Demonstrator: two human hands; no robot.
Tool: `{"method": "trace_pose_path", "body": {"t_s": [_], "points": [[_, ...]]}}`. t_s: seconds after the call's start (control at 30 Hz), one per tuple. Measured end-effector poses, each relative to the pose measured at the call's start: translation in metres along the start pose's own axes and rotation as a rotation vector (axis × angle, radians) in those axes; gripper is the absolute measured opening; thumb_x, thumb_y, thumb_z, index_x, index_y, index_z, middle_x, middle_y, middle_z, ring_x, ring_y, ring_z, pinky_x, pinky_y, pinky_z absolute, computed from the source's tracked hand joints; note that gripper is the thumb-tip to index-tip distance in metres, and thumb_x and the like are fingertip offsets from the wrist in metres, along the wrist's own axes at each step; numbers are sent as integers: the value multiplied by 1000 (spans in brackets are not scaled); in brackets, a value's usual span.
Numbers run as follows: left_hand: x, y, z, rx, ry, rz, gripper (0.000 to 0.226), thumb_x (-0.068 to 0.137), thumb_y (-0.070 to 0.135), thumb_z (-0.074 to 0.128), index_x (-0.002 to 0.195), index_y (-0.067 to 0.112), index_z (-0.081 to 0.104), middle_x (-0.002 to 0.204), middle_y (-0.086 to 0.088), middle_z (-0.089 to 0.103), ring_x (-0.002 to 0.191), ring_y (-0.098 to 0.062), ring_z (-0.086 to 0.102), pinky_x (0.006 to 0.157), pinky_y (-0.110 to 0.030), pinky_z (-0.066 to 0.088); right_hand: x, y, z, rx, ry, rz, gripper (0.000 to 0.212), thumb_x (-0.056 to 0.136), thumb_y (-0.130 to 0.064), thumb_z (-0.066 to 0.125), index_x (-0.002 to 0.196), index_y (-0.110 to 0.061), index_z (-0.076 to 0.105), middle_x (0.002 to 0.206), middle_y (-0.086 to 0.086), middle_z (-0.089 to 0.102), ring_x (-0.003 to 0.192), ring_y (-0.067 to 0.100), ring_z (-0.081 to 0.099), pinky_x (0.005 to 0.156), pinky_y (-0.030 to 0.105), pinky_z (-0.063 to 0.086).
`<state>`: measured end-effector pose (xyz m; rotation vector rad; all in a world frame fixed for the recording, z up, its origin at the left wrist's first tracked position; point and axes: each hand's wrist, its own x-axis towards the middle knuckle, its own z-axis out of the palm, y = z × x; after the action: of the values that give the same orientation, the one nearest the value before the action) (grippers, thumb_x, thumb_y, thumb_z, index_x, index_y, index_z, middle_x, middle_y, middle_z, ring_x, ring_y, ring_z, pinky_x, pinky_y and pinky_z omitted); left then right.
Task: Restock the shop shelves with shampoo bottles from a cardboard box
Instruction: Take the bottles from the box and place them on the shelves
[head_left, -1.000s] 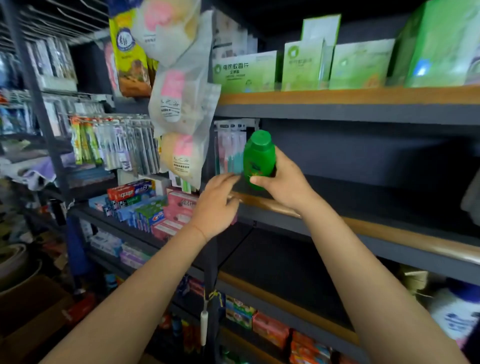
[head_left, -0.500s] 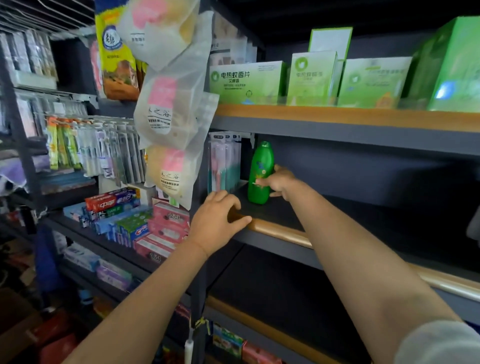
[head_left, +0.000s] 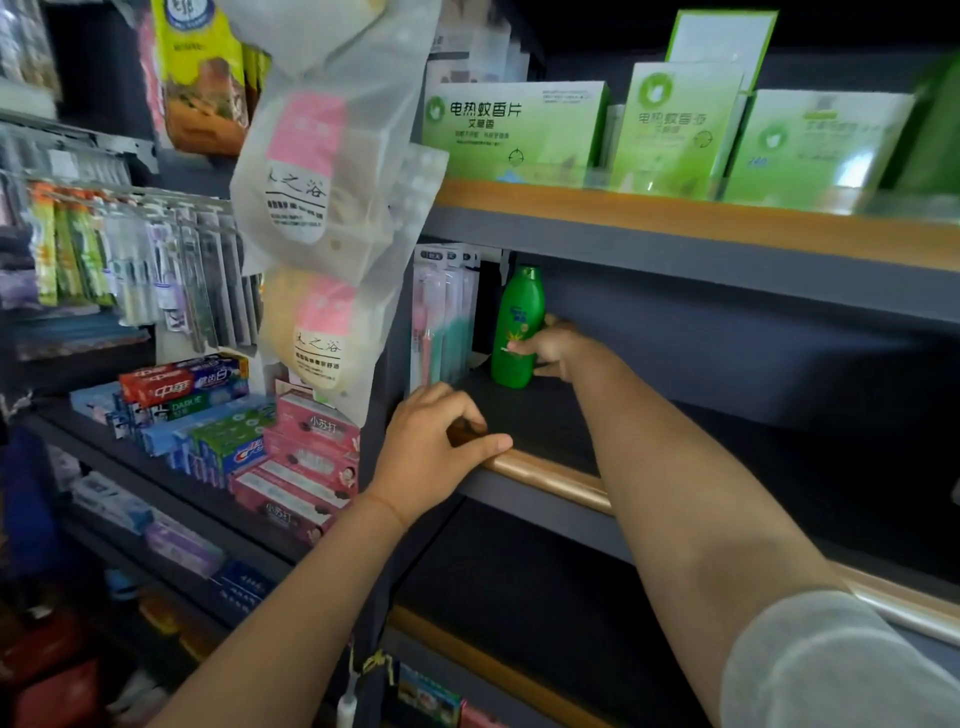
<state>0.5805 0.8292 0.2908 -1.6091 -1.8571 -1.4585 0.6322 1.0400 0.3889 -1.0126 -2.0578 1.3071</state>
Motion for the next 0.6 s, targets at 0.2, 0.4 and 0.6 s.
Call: {"method": "trace_pose_path", "body": {"t_s": [0.2,0.4,0.6], "points": [[1,-3,3,-33,-10,19,34,74,50,75,76,17,66,80,9,56,81,-7,49,74,-10,34,10,6,1,35,-7,7,60,83,-13,78,135,-14,49,136,7,58,120,24,56,91,37,50],[2,-7,5,-17,9,39,40,75,60,66,77,20,66,80,9,56,80,-7,50,73,-16,37,-16,-9,-7,50,54,-74,77,79,-25,82,141,-2,41,143,9,50,128,24,49,99,35,43],[-28,10,-15,70,115,123,27,90,30,60,101,9,72,105,-4,60,105,-16,52,94,-30,44,-153,-15,8,274,-82,-243,14,91,-23,69,87,-17,57,91,4,64,89,17,62,72,27,49]]}}
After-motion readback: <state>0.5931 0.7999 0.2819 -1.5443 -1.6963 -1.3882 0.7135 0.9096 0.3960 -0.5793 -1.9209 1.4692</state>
